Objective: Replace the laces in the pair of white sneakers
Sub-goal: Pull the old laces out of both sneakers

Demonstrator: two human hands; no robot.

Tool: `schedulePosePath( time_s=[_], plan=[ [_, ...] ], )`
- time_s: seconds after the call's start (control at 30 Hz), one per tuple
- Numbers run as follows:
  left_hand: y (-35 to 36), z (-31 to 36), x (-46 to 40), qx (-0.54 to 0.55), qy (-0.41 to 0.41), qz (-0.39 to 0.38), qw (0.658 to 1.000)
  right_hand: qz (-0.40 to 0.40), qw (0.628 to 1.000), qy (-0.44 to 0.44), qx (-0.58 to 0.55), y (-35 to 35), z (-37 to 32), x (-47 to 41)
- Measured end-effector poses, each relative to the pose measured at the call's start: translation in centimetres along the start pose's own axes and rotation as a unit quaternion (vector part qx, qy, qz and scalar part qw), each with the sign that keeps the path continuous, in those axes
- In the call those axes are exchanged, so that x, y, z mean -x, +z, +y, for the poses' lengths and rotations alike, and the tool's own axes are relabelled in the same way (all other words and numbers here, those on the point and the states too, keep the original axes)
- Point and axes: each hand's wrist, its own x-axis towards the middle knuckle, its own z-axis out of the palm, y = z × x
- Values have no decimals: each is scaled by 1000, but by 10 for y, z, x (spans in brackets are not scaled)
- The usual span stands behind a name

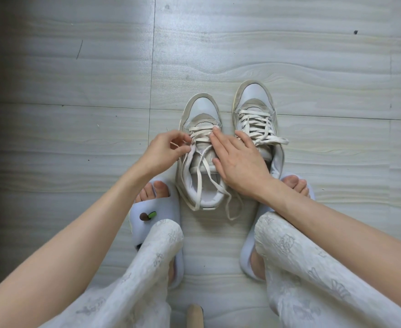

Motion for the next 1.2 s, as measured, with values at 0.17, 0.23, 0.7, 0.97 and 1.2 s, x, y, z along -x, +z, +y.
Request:
schedulePosePath(
  time_s=[0.17,0.23,0.7,0.97,1.2],
  plan=[
    [4,1,-3,24,24,31,999,-5,1000,0,2,0,0,0],
    [4,5,-7,-43,41,26,998,-4,1000,-1,2,1,0,0],
    [-7,-11,9,172,-51,10,984,10,1000,-16,-22,-3,2,3],
    [4,7,0,128,-24,114,985,-1,1000,-13,-21,-3,2,3],
    [-54,20,-8,331,-44,243,911,-3,1000,-10,-23,-1,2,2]
  ],
)
